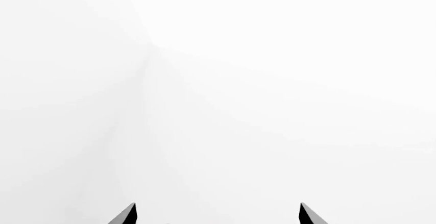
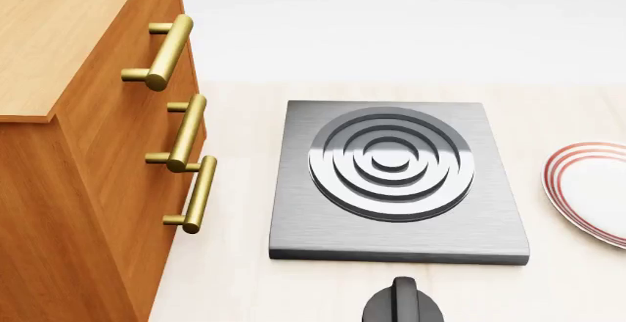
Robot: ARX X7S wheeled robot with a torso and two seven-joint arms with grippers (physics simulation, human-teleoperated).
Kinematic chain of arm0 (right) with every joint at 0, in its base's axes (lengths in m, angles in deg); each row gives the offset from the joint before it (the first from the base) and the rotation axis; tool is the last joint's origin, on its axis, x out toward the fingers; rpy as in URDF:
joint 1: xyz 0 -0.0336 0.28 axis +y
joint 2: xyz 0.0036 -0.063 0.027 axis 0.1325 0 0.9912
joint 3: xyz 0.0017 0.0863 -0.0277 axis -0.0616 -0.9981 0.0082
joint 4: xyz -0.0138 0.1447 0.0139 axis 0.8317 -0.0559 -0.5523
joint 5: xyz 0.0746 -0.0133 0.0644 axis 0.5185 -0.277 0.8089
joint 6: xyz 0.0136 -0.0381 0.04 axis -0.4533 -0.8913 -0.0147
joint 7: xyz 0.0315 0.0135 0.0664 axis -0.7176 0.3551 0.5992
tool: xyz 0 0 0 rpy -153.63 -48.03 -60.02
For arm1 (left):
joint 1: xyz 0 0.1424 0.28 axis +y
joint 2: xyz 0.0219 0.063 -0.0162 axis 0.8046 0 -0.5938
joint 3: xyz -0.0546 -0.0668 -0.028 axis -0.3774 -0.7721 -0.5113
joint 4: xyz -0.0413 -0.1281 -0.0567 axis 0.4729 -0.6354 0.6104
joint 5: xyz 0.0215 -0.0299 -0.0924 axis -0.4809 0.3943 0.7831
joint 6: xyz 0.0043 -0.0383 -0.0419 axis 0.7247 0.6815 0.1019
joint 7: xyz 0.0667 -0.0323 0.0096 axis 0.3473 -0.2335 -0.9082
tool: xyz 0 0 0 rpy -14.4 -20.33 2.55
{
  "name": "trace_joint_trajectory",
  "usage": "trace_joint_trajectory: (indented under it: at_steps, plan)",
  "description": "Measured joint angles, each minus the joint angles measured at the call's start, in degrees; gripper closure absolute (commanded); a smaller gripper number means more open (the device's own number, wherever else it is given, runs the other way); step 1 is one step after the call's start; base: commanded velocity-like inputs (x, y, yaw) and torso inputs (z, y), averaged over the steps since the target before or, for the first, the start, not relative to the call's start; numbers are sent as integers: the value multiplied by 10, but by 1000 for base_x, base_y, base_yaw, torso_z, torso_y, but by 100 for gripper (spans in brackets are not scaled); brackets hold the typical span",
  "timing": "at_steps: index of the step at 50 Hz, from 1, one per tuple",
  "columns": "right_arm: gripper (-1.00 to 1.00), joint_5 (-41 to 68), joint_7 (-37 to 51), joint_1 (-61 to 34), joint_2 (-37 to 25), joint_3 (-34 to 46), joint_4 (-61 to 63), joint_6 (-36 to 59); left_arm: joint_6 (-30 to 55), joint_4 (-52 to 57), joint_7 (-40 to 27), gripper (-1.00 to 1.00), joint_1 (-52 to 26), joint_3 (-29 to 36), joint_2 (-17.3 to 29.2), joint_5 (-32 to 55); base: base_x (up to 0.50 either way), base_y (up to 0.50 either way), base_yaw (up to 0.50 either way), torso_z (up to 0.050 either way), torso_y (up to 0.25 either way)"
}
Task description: Put the bowl on the stove.
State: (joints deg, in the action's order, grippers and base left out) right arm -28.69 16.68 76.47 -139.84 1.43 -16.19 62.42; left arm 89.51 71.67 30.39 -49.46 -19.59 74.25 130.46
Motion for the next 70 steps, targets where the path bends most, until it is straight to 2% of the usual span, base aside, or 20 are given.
trace_joint_trajectory:
  at_steps: [54,55,70]
  plan:
    - [-100,-38,8,1,45,23,-55,-53,-5,-3,-6,-100,2,5,6,2,0,0,0,0,0]
    - [100,-38,8,1,46,24,-56,-54,-5,-2,-6,-100,2,5,6,2,0,0,0,0,0]
    - [100,-38,11,16,52,16,-44,-63,-7,-3,-8,-100,2,6,8,3,0,0,0,0,0]
